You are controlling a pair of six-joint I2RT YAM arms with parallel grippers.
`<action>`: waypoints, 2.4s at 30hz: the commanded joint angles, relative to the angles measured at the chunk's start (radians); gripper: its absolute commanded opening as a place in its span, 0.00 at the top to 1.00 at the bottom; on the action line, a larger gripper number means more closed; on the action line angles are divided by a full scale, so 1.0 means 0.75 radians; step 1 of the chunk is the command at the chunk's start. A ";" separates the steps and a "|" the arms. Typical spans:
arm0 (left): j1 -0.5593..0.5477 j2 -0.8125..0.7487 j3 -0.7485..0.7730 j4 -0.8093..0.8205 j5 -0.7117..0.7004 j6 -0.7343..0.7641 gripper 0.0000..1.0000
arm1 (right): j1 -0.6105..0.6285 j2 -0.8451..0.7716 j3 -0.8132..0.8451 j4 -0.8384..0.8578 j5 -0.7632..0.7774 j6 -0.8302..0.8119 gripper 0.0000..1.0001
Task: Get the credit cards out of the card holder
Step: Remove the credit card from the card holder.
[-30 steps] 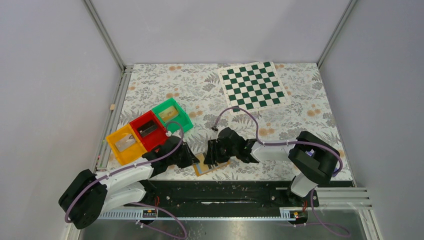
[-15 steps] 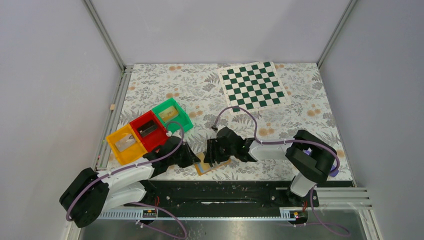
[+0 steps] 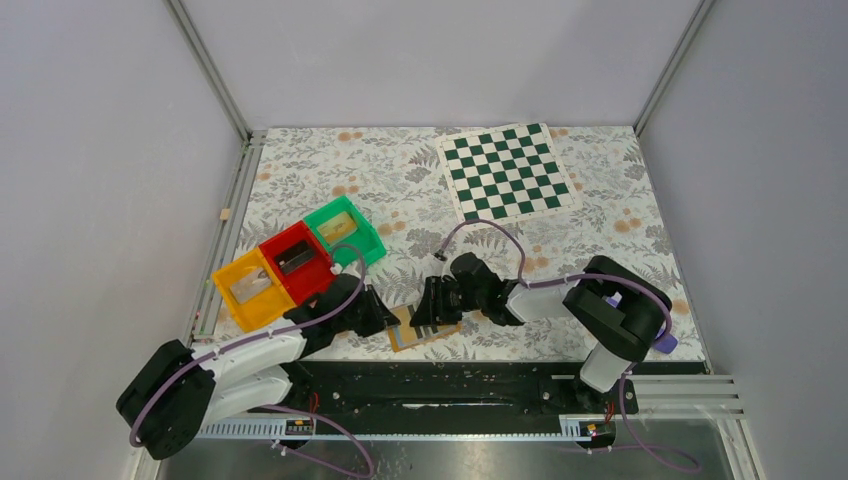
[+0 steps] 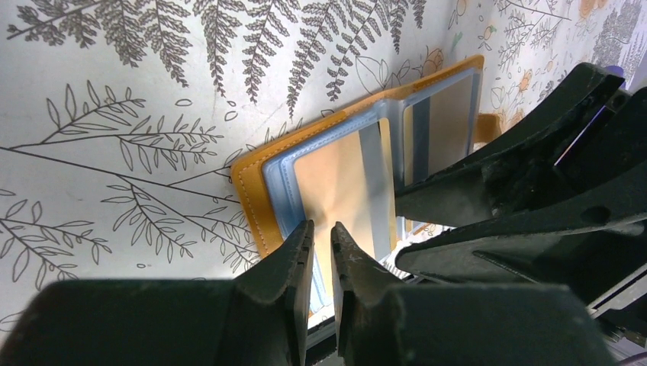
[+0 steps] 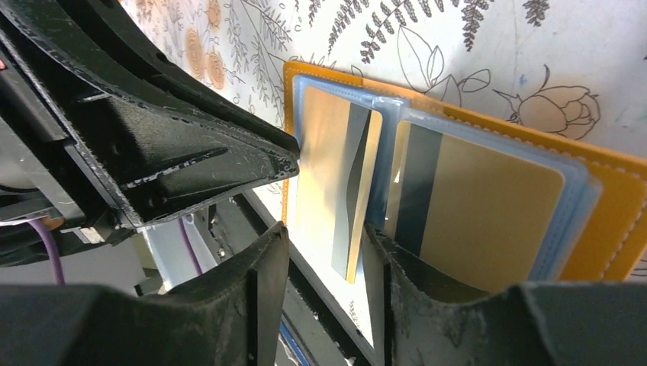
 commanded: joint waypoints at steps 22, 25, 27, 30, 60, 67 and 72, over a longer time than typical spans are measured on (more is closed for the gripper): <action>-0.007 -0.057 -0.125 0.115 0.083 -0.080 0.85 | -0.034 0.065 -0.052 0.384 -0.119 0.176 1.00; -0.008 -0.049 -0.125 0.099 0.063 -0.078 0.85 | -0.056 0.035 -0.091 0.396 -0.121 0.174 1.00; -0.006 -0.034 -0.121 0.089 0.056 -0.075 0.85 | -0.072 0.011 -0.121 0.384 -0.122 0.162 1.00; -0.006 -0.004 -0.117 0.085 0.051 -0.072 0.86 | -0.088 -0.022 -0.145 0.353 -0.123 0.142 1.00; -0.007 0.108 -0.063 0.055 0.025 -0.019 0.86 | -0.152 -0.167 -0.198 0.202 -0.137 0.072 1.00; -0.007 0.096 -0.062 0.040 0.022 -0.014 0.86 | -0.172 -0.290 -0.205 0.060 -0.084 0.012 1.00; -0.006 0.099 -0.052 0.047 0.022 -0.009 0.86 | -0.188 -0.420 -0.192 -0.116 -0.020 -0.065 1.00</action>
